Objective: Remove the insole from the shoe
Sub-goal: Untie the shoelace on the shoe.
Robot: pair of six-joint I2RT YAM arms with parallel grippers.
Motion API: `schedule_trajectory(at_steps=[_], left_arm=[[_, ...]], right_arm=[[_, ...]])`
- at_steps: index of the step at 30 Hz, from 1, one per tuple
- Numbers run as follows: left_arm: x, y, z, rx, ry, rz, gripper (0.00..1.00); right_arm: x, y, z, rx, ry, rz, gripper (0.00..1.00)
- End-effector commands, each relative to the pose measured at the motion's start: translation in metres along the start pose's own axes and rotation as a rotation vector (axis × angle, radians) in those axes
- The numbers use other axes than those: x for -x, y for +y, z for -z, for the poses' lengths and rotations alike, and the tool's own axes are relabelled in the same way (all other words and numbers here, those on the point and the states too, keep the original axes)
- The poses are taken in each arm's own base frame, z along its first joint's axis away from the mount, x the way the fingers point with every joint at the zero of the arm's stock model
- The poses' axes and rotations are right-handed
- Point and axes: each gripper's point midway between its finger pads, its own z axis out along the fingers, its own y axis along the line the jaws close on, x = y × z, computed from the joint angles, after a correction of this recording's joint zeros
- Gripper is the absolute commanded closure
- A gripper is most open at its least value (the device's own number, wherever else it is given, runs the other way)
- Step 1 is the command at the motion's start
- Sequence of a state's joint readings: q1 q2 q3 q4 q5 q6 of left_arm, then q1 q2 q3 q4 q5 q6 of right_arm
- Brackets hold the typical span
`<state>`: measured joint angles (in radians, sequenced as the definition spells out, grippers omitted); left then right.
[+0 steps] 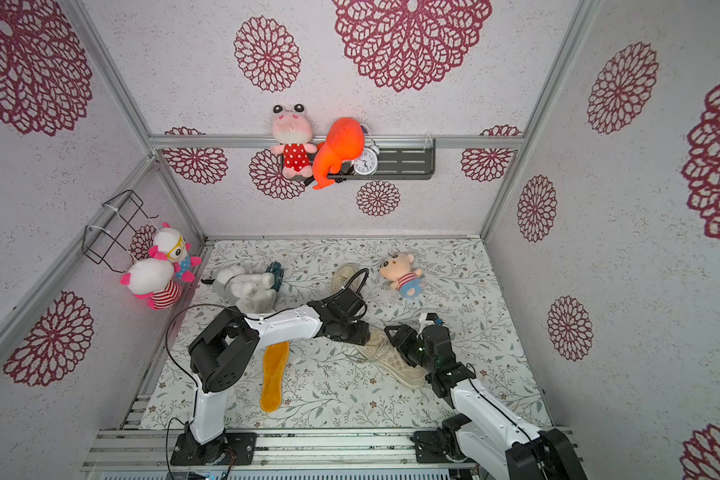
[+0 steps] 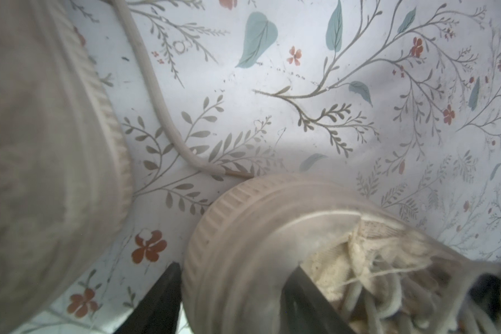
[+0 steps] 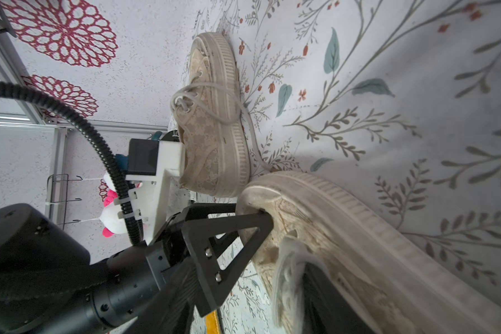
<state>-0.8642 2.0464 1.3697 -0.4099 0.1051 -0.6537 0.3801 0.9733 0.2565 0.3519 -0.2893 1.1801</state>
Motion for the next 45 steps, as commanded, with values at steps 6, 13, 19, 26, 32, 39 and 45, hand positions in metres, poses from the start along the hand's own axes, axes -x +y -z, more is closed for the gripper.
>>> schedule_trajectory(at_steps=[6,13,19,26,32,39,45], left_arm=[[-0.062,0.001,-0.033,0.06,0.184,-0.144,0.47],[-0.086,0.004,-0.043,0.087,0.254,-0.221,0.49],[-0.104,0.017,-0.05,0.121,0.303,-0.262,0.5],[-0.12,0.031,-0.055,0.154,0.341,-0.283,0.51],[-0.126,0.035,-0.058,0.162,0.356,-0.289,0.52],[-0.12,0.03,-0.054,0.158,0.334,-0.294,0.52],[-0.099,0.015,-0.046,0.137,0.269,-0.286,0.52]], right_arm=[[0.031,0.084,0.008,0.308,-0.112,0.085,0.41],[0.056,0.129,0.034,0.422,-0.25,0.15,0.41],[0.074,0.158,0.063,0.47,-0.376,0.223,0.4],[0.083,0.187,0.087,0.525,-0.44,0.263,0.4],[0.09,0.207,0.101,0.513,-0.489,0.355,0.4],[0.08,0.174,0.067,0.42,-0.395,0.322,0.39],[0.054,0.078,0.017,0.194,-0.238,0.15,0.39]])
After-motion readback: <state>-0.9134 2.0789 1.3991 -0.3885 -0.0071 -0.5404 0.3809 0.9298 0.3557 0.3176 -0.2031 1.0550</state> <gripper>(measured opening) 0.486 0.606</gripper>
